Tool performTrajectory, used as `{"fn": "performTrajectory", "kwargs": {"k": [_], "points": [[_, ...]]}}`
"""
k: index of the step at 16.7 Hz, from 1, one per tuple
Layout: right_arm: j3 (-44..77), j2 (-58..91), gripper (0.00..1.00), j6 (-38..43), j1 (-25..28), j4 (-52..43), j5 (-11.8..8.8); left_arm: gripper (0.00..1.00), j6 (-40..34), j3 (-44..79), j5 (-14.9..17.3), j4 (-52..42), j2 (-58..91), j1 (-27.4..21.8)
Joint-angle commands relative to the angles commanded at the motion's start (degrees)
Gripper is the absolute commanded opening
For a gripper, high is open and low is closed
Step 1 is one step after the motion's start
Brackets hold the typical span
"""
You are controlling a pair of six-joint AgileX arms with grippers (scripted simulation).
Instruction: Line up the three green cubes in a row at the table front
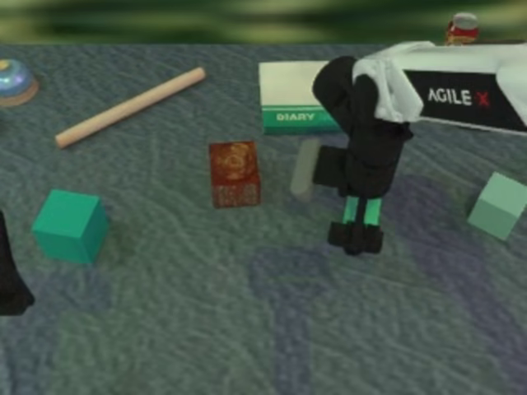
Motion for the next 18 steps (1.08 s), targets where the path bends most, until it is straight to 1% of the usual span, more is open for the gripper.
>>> {"fn": "performTrajectory", "kwargs": {"k": [10, 11, 18], "points": [[0.0, 0.0, 0.02, 0.0, 0.0, 0.0, 0.0, 1.00, 0.0, 0.0, 0.0, 0.0, 0.0, 0.0], [0.0, 0.0, 0.00, 0.0, 0.0, 0.0, 0.0, 1.00, 0.0, 0.0, 0.0, 0.0, 0.0, 0.0], [0.0, 0.0, 0.00, 0.0, 0.0, 0.0, 0.0, 1.00, 0.0, 0.0, 0.0, 0.0, 0.0, 0.0]]}}
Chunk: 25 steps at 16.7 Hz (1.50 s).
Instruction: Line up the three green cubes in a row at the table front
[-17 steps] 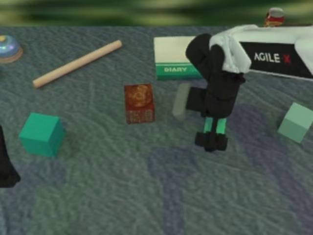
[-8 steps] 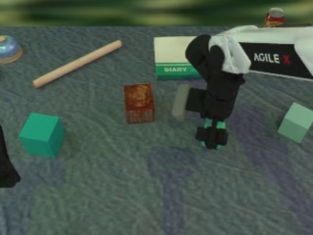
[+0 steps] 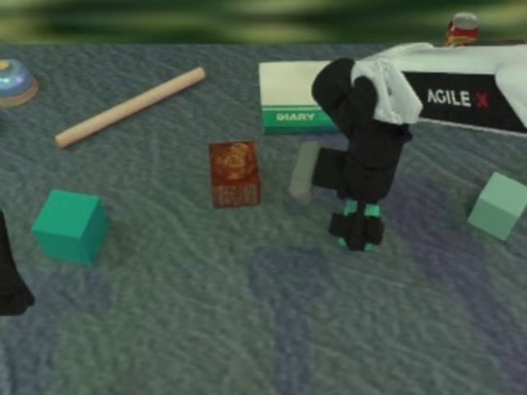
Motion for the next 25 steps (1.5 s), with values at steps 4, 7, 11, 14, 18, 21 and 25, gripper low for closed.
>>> {"fn": "performTrajectory", "kwargs": {"k": [4, 7, 11, 14, 18, 21, 25], "points": [[1.8, -2.8, 0.00, 0.7, 0.2, -3.8, -0.7, 1.00, 0.0, 0.0, 0.0, 0.0, 0.0, 0.0], [5.6, -4.9, 0.00, 0.7, 0.3, -10.7, -0.7, 1.00, 0.0, 0.0, 0.0, 0.0, 0.0, 0.0], [8.2, -6.8, 0.00, 0.7, 0.5, -14.4, -0.7, 1.00, 0.0, 0.0, 0.0, 0.0, 0.0, 0.0], [7.9, -6.7, 0.00, 0.7, 0.3, -14.2, -0.7, 1.00, 0.0, 0.0, 0.0, 0.0, 0.0, 0.0], [1.4, -12.2, 0.00, -1.0, 2.6, -12.4, -0.8, 1.00, 0.0, 0.0, 0.0, 0.0, 0.0, 0.0], [-8.0, -18.5, 0.00, -3.1, 5.4, -10.6, -0.9, 1.00, 0.0, 0.0, 0.0, 0.0, 0.0, 0.0], [-16.1, -25.0, 0.00, -5.6, 8.5, -8.5, -1.0, 1.00, 0.0, 0.0, 0.0, 0.0, 0.0, 0.0]]}}
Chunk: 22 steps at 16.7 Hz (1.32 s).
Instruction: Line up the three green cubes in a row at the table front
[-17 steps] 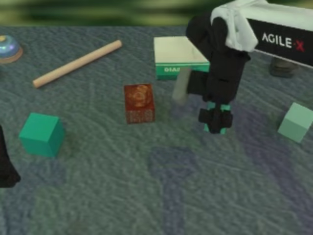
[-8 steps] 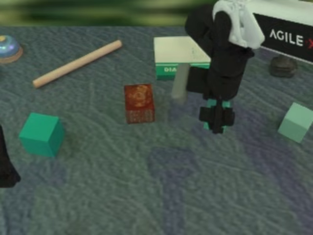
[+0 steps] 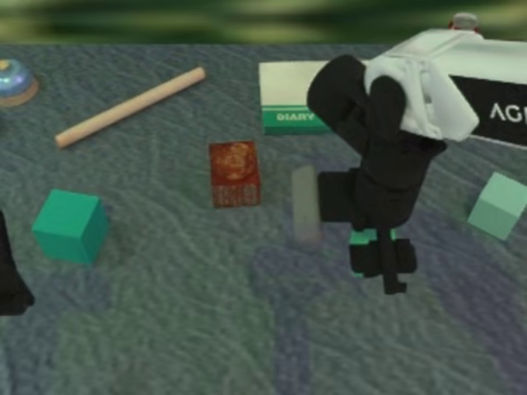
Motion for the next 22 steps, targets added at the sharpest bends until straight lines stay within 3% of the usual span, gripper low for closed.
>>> {"fn": "performTrajectory", "kwargs": {"k": [7, 13, 18, 22], "points": [[-1.2, 0.0, 0.00, -0.1, 0.0, 1.0, 0.0, 1.00, 0.0, 0.0, 0.0, 0.0, 0.0, 0.0], [-8.1, 4.2, 0.00, 0.0, 0.2, 12.8, 0.0, 1.00, 0.0, 0.0, 0.0, 0.0, 0.0, 0.0], [-9.3, 5.1, 0.00, -0.1, 0.3, 14.6, 0.0, 1.00, 0.0, 0.0, 0.0, 0.0, 0.0, 0.0], [-9.3, 5.1, 0.30, -0.1, 0.3, 14.6, 0.0, 1.00, 0.0, 0.0, 0.0, 0.0, 0.0, 0.0]]}}
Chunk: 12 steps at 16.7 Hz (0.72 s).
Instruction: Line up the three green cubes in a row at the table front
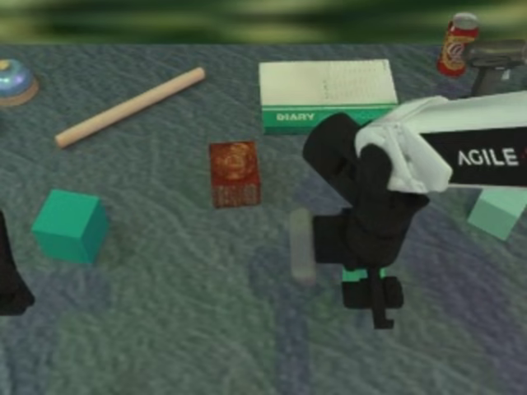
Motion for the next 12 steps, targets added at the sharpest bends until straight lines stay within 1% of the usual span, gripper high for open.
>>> {"fn": "performTrajectory", "kwargs": {"k": [9, 10, 12], "points": [[0.0, 0.0, 0.98, 0.0, 0.0, 0.0, 0.0, 1.00, 0.0, 0.0, 0.0, 0.0, 0.0, 0.0], [0.0, 0.0, 1.00, 0.0, 0.0, 0.0, 0.0, 1.00, 0.0, 0.0, 0.0, 0.0, 0.0, 0.0], [0.0, 0.0, 1.00, 0.0, 0.0, 0.0, 0.0, 1.00, 0.0, 0.0, 0.0, 0.0, 0.0, 0.0]]}}
